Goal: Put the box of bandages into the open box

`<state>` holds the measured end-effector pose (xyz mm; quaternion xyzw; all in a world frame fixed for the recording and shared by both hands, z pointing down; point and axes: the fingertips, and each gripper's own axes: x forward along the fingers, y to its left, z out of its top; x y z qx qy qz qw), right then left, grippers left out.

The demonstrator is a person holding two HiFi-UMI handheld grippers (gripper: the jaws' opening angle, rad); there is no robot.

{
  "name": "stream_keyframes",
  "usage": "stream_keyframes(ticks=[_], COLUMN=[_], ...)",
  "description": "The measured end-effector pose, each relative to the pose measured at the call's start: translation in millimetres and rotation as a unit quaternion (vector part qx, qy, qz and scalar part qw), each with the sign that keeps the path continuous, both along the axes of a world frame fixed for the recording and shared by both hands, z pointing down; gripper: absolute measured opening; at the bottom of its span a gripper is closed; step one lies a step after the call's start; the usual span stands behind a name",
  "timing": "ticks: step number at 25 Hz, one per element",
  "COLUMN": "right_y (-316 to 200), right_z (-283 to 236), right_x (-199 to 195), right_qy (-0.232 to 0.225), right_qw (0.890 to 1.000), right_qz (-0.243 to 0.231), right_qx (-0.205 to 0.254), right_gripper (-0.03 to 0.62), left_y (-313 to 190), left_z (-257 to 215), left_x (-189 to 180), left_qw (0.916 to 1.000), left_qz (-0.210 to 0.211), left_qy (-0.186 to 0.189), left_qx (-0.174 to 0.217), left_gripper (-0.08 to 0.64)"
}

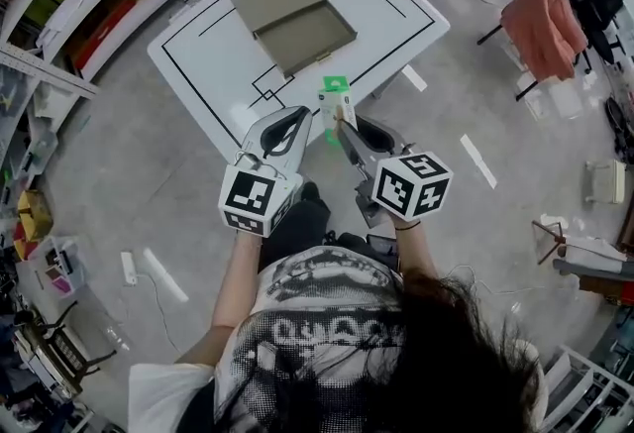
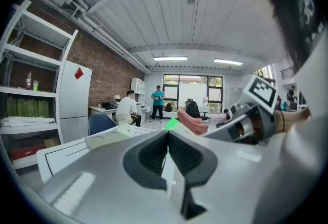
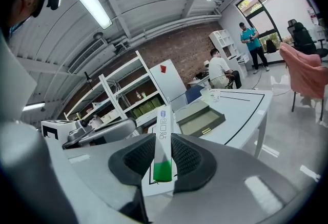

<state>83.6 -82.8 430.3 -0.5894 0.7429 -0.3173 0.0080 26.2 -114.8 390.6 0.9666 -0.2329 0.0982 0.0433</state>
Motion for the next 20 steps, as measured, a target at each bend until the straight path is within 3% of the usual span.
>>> stream_keyframes(ticks=[8,20], right_y=[-50.1,-73.7], right_z=[8.2,13.8], right_x=[-7.2,-17.2], right_qy=[0.007,0.027], right_qw=[1.0,0.999], right_qz=[0.001,-0.013], right_qx=[-0.01,-0.033], right_gripper=[0.101,0.101], left_y=[-53.3,-75.5], left_z=[9.2,10.8], left_x=[-7.6,-15.8], left_qw=[1.0,0.9993], left_qz=[0.002,-0.003], left_qy=[0.005,0.03], left_qx=[-0.007,-0.023], left_gripper=[0.0,0.0])
